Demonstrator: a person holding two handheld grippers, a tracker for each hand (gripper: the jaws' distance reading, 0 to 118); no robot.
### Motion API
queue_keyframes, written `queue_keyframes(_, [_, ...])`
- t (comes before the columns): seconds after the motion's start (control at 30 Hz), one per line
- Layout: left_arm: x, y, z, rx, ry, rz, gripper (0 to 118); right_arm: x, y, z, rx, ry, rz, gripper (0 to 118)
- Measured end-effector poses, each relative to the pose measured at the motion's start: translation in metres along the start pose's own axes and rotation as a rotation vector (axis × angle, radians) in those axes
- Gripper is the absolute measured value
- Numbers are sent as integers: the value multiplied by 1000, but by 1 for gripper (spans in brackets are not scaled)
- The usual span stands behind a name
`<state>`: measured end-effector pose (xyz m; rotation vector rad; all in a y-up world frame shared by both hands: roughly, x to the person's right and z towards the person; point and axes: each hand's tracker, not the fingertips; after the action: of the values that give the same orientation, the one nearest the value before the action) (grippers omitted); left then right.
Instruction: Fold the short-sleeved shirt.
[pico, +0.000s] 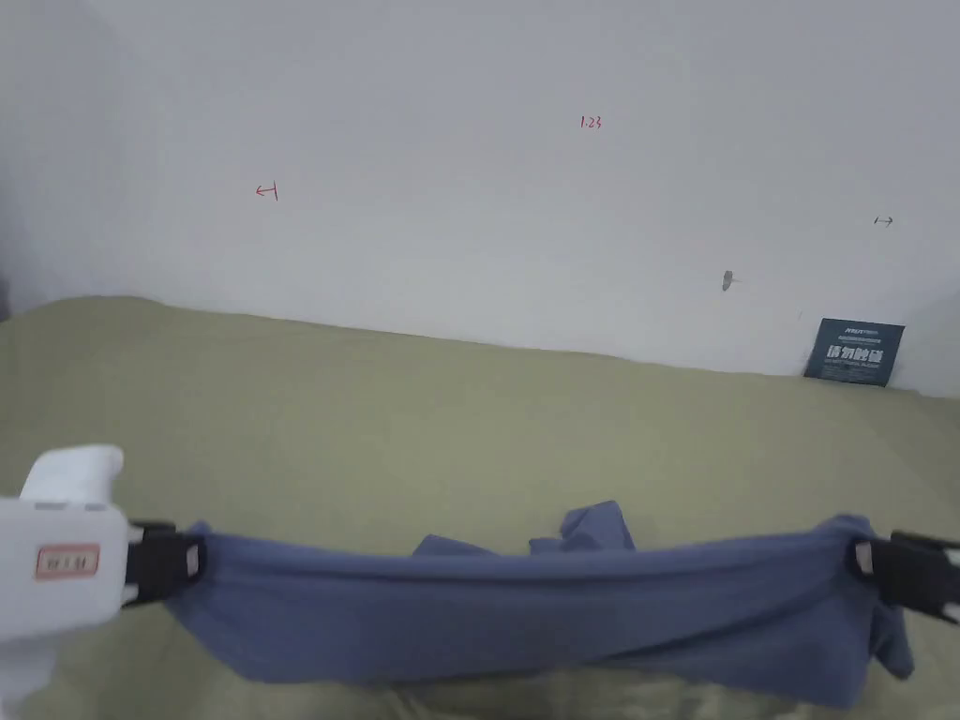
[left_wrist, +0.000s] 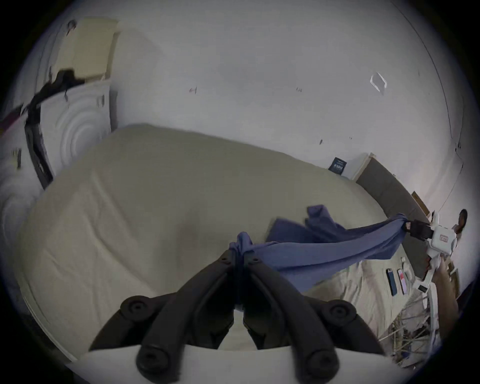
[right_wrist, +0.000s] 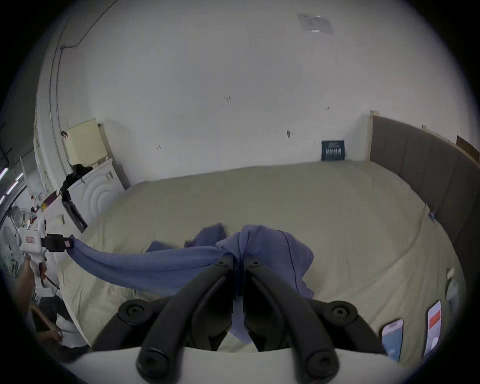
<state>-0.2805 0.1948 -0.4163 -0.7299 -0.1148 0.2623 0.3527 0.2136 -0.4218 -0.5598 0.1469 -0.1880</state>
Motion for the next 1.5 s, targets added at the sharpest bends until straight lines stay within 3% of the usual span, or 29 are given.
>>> queue_keyframes(0.17, [-1,-65,18,-79,3,33,5,3,-62,19,-127,-26,-5,6])
queue_keyframes(0.3, [-13,-110,21,-142,0,72,5,3,-114,40,-199,-37,-88,6])
queue_keyframes(0.43, [-32,-153,25,-207,14,127,5,5,-158,55,-262,-58,-107,6])
queue_keyframes(0.6, [-32,-198,35,-260,29,203,6,8,-187,64,-262,-72,-129,6])
queue_keyframes(0.63, [-23,-204,38,-259,25,211,20,8,-189,65,-254,-79,-126,18])
queue_keyframes(0.67, [-21,-209,41,-243,34,219,52,9,-190,67,-241,-76,-130,40])
queue_keyframes(0.7, [-19,-209,45,-222,56,217,87,8,-189,69,-226,-74,-139,69])
queue_keyframes(0.73, [-16,-208,51,-197,65,212,109,6,-187,72,-219,-91,-139,99])
queue_keyframes(0.83, [-8,-191,82,-10,-7,197,108,-4,-169,96,-100,-78,-119,96])
queue_keyframes(0.93, [17,-161,109,152,9,52,107,-22,-146,120,34,-120,-38,94])
queue_keyframes(0.97, [29,-153,115,183,29,-20,106,-29,-139,127,81,-136,-17,86])
queue_keyframes(1.0, [40,-148,120,207,61,-78,101,-44,-131,139,111,-139,7,71])
queue_keyframes(1.03, [40,-143,120,219,77,-130,80,-51,-125,144,125,-152,41,38])
queue_keyframes(1.07, [48,-140,123,242,79,-166,47,-59,-121,147,130,-188,80,8])
queue_keyframes(1.1, [55,-139,125,263,76,-192,5,-65,-118,148,123,-216,116,1])
queue_keyframes(1.13, [61,-139,126,294,95,-198,0,-69,-119,144,98,-240,161,1])
queue_keyframes(1.17, [76,-138,129,295,121,-205,0,-73,-120,142,70,-262,186,0])
queue_keyframes(1.27, [82,-135,123,195,115,-199,0,-82,-124,143,65,-170,111,0])
queue_keyframes(1.5, [57,-140,93,32,57,-155,5,-79,-135,138,31,-165,78,0])
